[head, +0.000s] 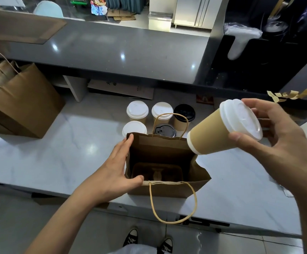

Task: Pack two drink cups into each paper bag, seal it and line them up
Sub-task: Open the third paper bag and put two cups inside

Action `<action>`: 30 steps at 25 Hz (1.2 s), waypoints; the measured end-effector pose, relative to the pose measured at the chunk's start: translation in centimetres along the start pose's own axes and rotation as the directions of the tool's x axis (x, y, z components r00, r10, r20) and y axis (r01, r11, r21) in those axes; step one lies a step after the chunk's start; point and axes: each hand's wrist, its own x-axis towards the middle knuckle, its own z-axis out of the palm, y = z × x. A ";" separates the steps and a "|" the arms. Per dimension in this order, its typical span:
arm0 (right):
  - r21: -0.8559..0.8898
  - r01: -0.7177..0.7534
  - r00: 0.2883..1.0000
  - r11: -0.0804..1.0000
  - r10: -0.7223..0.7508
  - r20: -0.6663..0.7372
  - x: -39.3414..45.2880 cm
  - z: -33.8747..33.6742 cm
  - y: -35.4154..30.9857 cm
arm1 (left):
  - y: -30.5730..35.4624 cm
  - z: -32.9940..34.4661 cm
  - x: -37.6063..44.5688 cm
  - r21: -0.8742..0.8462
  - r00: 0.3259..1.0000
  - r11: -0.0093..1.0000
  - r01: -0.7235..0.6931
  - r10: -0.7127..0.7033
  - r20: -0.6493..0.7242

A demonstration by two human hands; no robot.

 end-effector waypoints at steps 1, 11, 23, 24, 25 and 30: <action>0.003 0.010 0.999 1.000 -0.010 0.040 -0.3 0.2 -0.4 | 0.0 0.0 0.0 0.005 1.000 1.000 0.001 -0.001 0.002; -0.089 0.091 0.904 0.992 -0.045 0.424 -0.9 7.1 -1.1 | 0.1 0.0 -0.3 0.000 1.000 1.000 -0.006 0.006 -0.003; -0.363 0.364 0.725 0.858 -0.016 0.688 1.8 15.4 -0.1 | 0.2 0.2 -0.4 -0.026 1.000 0.999 -0.022 0.023 0.003; -0.359 0.387 0.710 0.849 -0.025 0.704 1.9 16.0 -0.1 | 0.2 0.2 -0.4 -0.029 1.000 0.999 -0.023 0.023 0.001; -0.359 0.403 0.698 0.842 -0.029 0.715 1.9 16.6 0.0 | 0.2 0.2 -0.4 -0.030 1.000 0.999 -0.024 0.024 -0.002; -0.415 0.464 0.667 0.783 -0.001 0.745 2.0 18.4 0.8 | 0.1 0.5 -0.6 -0.030 1.000 0.999 -0.028 0.028 -0.014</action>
